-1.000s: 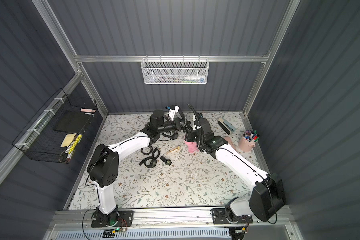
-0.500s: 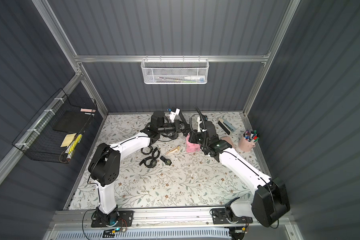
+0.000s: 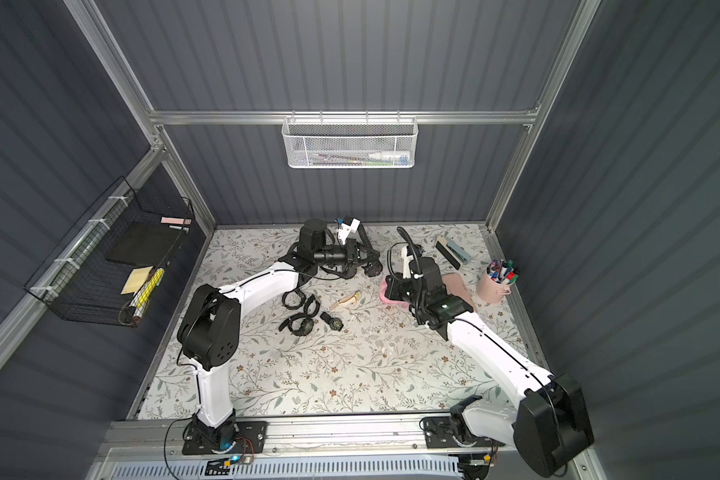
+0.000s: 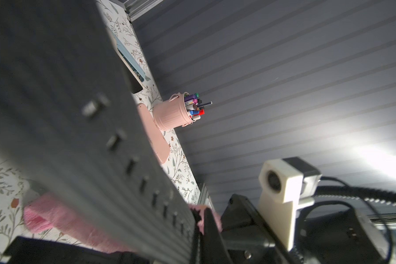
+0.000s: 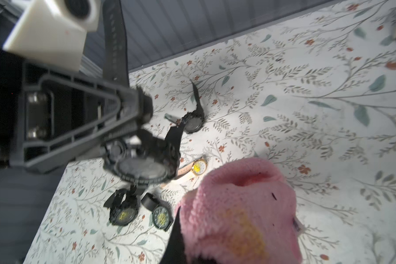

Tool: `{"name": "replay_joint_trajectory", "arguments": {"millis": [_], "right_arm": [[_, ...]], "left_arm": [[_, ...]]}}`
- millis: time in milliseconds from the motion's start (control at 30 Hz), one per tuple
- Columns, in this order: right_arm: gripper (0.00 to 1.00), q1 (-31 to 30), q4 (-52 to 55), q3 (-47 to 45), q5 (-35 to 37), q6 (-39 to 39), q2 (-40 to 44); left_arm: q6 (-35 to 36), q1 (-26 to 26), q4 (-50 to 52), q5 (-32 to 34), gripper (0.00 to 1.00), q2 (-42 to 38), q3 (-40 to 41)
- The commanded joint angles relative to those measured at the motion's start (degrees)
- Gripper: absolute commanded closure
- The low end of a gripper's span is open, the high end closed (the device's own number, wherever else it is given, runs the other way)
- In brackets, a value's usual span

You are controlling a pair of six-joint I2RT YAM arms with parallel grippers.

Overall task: Wipe the watch dial
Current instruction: Wipe the dirt from the watch dial.

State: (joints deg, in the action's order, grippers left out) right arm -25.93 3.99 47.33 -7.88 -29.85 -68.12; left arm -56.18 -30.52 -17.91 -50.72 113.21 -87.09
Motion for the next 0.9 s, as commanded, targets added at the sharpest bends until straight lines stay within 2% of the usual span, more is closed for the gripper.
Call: {"name": "replay_joint_trajectory", "arguments": {"millis": [0, 133, 267, 400, 600, 733, 867], "right_arm": [[1.00, -0.88, -6.52, -0.52, -7.11, 0.63, 2.32], [1.00, -4.24, -7.73, 2.03, -7.68, 3.17, 1.15], [1.00, -5.00, -10.10, 5.67, -7.44, 3.04, -3.30], [1.00, -5.70, -7.62, 9.78, -2.36, 1.72, -8.55], [1.00, -5.70, -8.65, 4.75, 8.95, -2.57, -9.33], [1.00, -5.62, -5.84, 3.12, 12.64, -1.05, -7.82], [1.00, -4.36, -4.83, 1.09, 13.45, 0.12, -6.39]], "left_arm": [[-1.21, 0.46, -0.09, -1.85, 1.00, 1.71, -2.30], [-1.32, 0.43, 0.05, -0.95, 1.00, 2.27, -2.21], [-1.75, 0.29, -0.36, 0.04, 1.00, 2.02, -1.54], [-2.70, 0.29, -1.38, 0.13, 1.00, 1.42, -0.31], [-4.02, 0.29, -1.53, -1.45, 1.00, 0.93, -0.23], [-4.66, 0.29, -1.50, -2.53, 1.00, 1.45, -1.52], [-5.63, 0.29, -1.85, -3.23, 1.00, 2.07, -2.79]]}}
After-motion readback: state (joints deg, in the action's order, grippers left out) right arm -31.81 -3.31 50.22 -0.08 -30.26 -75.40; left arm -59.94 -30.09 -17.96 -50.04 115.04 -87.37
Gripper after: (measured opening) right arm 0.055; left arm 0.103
